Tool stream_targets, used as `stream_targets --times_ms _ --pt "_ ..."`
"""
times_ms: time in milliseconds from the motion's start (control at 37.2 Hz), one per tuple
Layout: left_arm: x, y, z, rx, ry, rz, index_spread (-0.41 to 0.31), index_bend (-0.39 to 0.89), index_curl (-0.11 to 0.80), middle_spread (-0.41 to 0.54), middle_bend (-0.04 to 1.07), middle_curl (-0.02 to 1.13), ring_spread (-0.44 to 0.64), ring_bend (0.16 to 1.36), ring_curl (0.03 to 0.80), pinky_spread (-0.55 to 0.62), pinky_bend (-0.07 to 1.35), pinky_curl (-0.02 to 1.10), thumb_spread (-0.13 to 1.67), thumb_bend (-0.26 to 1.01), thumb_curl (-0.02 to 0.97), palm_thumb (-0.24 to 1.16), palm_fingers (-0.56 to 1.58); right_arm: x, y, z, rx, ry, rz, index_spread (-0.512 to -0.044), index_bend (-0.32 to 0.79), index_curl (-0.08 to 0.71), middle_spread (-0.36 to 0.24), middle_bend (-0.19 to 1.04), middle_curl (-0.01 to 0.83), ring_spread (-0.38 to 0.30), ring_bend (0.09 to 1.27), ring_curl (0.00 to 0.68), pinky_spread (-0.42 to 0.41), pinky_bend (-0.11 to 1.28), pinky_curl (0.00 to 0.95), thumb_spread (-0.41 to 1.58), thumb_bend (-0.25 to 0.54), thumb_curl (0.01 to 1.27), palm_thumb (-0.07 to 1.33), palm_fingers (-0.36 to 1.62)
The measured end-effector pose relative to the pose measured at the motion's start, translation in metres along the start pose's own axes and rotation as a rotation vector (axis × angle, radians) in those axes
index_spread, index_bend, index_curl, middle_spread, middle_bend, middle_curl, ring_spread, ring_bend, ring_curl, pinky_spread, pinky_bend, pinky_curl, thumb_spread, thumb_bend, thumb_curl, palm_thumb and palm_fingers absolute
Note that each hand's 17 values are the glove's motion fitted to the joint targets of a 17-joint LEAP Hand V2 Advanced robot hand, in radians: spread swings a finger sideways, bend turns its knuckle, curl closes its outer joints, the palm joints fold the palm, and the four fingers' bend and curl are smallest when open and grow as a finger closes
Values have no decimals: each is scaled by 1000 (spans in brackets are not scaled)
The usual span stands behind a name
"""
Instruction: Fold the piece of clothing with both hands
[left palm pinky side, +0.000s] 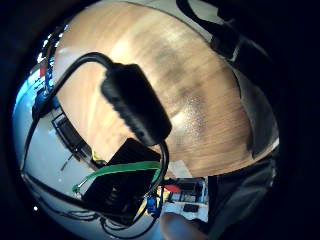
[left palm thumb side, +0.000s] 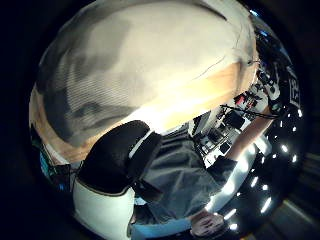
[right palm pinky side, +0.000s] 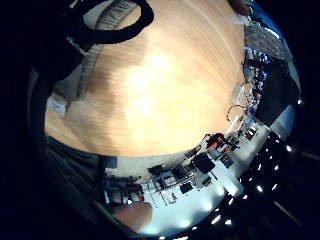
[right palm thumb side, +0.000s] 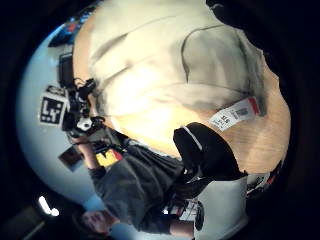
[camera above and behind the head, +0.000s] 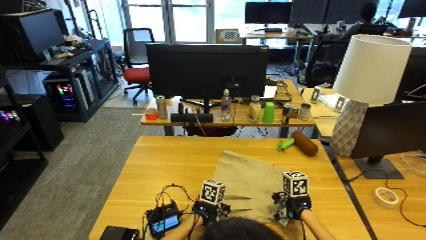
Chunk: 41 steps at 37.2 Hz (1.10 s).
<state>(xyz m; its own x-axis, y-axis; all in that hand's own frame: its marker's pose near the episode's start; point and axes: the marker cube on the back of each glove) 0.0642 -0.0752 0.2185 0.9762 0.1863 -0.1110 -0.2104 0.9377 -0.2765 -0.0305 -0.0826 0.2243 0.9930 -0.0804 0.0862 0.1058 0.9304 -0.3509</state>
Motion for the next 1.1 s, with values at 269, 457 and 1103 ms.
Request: stream_targets --times_ms 269,457,1103 --pt "-1 -6 7 7 -31 -7 -4 111 204 193 200 296 253 684 276 209 718 367 946 -24 263 174 92 2 -8 15 -23 3 4 -383 89 136 -59 236 371 -66 623 360 37 632 365 1107 33 275 622 485" --pt "3 6 6 -78 -121 -158 -14 122 207 175 202 311 238 664 275 185 712 363 939 -17 277 208 107 7 -25 25 -10 11 14 -374 75 136 -60 229 377 -76 604 362 51 652 369 1083 22 290 691 476" --pt "-12 -46 -38 457 -189 -130 -271 246 362 -243 246 417 -305 534 334 -480 731 365 1005 94 346 697 1235 8 -73 14 446 101 59 -280 184 280 -123 238 432 -199 689 429 -307 631 371 947 85 363 1084 1298"
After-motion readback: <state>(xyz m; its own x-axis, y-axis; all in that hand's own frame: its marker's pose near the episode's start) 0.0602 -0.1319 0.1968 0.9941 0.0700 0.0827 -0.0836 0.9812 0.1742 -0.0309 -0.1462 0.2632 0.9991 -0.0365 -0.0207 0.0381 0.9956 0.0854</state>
